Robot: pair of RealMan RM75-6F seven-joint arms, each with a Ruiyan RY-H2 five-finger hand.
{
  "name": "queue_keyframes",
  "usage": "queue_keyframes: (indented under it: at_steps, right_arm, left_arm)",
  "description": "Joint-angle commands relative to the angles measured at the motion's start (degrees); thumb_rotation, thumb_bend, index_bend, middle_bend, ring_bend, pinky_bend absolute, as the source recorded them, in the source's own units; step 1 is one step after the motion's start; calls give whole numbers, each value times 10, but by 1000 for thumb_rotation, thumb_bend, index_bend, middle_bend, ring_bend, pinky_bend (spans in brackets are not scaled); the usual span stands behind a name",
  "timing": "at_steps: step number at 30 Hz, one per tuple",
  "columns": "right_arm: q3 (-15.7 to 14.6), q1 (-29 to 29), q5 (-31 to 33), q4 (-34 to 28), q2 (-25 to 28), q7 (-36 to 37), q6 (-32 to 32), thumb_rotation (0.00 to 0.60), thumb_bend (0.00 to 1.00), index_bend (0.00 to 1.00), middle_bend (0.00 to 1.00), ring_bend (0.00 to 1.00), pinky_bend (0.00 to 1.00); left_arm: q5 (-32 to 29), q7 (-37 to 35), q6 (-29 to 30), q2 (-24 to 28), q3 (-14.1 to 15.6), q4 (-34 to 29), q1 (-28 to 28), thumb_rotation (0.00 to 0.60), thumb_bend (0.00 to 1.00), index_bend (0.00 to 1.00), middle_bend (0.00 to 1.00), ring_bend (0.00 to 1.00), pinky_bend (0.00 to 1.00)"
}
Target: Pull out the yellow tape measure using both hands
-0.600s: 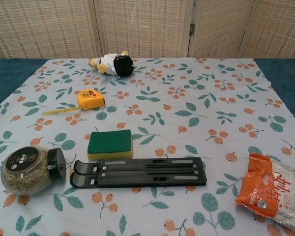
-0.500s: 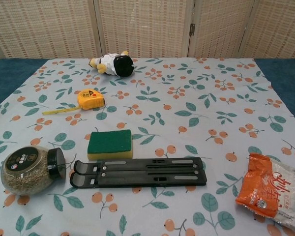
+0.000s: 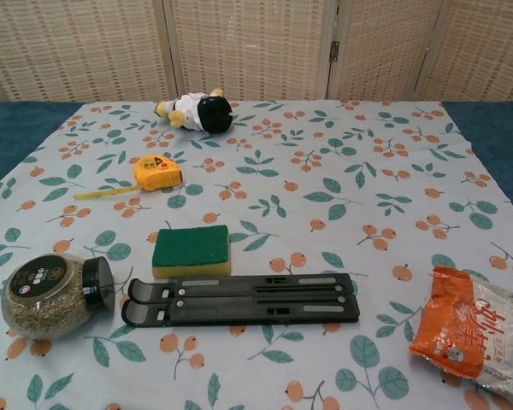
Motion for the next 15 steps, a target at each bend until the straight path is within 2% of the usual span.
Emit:
queue_keyframes:
  at_steps: [1,9,15]
  right_arm:
    - [1,2,-2,-2,2,-1,-1,600,518,209,154,165,0]
    - [3,8,0,-4,2,-3,-9,600,519,209,154,165,0]
    - [5,11,5,-4,2,-5,-14,600,519,208,155,168,0]
  left_arm:
    - [4,-13,-23,-1,-17,6,-28,600,300,391,302,234,1]
    - [-33,-33,-127,-13,-52,22,-108,600,299,353,302,233,1]
    - [-74,-65,-210,-47,-84,59,-180,600,297,295,285,218,0]
